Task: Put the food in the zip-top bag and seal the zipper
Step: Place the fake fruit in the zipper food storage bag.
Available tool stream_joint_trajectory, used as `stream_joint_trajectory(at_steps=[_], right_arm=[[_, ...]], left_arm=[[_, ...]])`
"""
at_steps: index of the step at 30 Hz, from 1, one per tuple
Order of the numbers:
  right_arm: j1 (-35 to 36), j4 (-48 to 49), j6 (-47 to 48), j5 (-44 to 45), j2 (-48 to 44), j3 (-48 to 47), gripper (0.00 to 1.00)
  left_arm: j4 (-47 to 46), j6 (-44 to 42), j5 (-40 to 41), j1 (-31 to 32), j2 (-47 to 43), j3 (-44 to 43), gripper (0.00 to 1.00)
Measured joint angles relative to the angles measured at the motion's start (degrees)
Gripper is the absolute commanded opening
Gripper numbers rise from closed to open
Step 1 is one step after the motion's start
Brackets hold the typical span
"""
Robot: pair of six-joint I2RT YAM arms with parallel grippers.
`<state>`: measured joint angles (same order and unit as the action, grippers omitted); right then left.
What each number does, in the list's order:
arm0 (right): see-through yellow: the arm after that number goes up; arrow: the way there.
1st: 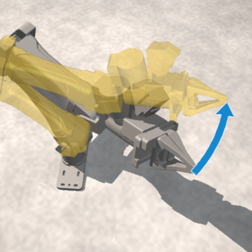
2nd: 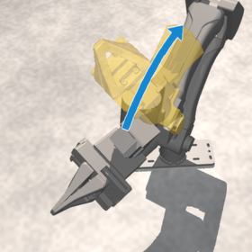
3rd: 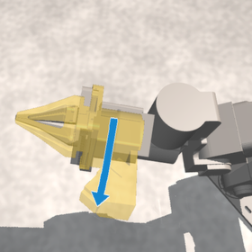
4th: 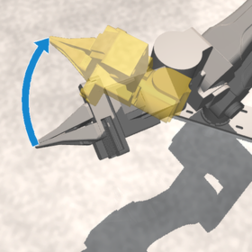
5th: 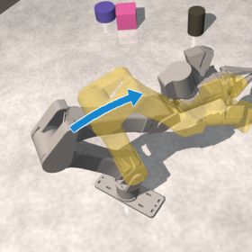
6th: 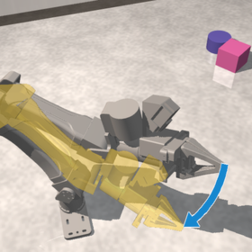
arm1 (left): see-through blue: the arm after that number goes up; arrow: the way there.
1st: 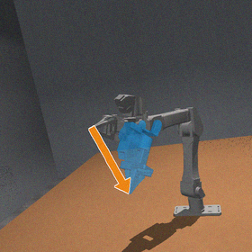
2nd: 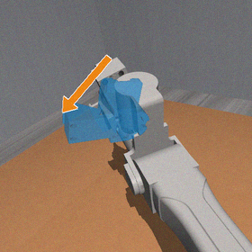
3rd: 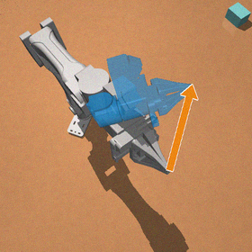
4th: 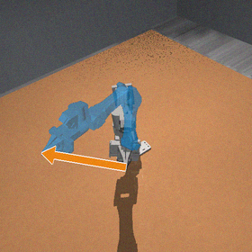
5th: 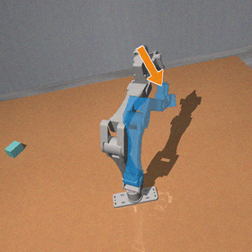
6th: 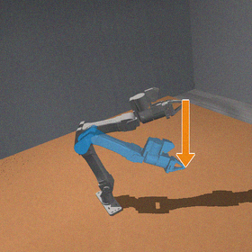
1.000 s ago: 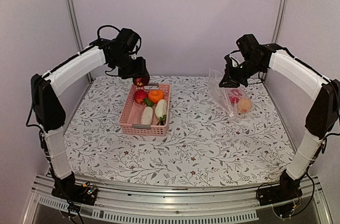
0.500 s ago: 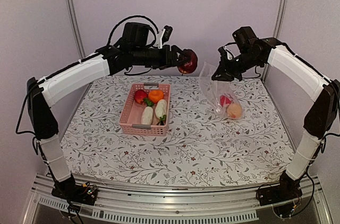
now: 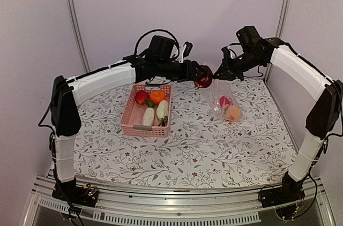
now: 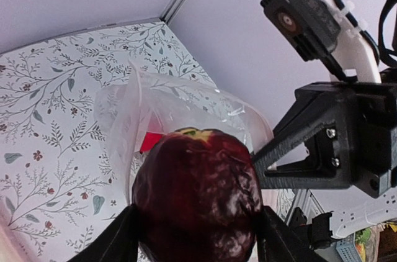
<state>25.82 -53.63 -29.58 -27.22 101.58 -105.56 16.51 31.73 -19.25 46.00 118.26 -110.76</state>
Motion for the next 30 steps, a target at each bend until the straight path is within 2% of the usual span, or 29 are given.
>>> stream_joint_trajectory(at_steps=[3,5,13,17,25,30], right_arm=[[0.1,-0.2,-0.7,-1.0,0.0,0.0,0.0],[0.4,-0.1,-0.9,-2.1,0.0,0.0,0.0],[1.1,0.1,-2.2,-5.1,0.0,-0.8,0.0],[1.1,0.1,-2.6,-5.0,0.0,-2.4,0.0],[1.1,0.1,-2.4,-4.8,0.0,-2.6,0.0],[1.1,0.1,-2.0,-4.7,0.1,-2.7,0.0]], left_arm=[[1.5,0.4,2.9,0.0,1.9,-3.2,0.77],[2.0,0.3,4.8,0.0,2.3,-3.7,0.79],[4.2,0.0,7.5,0.0,2.8,-4.1,0.82],[5.0,-0.2,8.8,-0.2,2.3,-4.5,0.79],[7.8,-0.6,16.2,-0.5,-7.9,-2.6,0.78],[9.0,-0.1,15.4,-0.5,-10.4,-0.2,0.78]])
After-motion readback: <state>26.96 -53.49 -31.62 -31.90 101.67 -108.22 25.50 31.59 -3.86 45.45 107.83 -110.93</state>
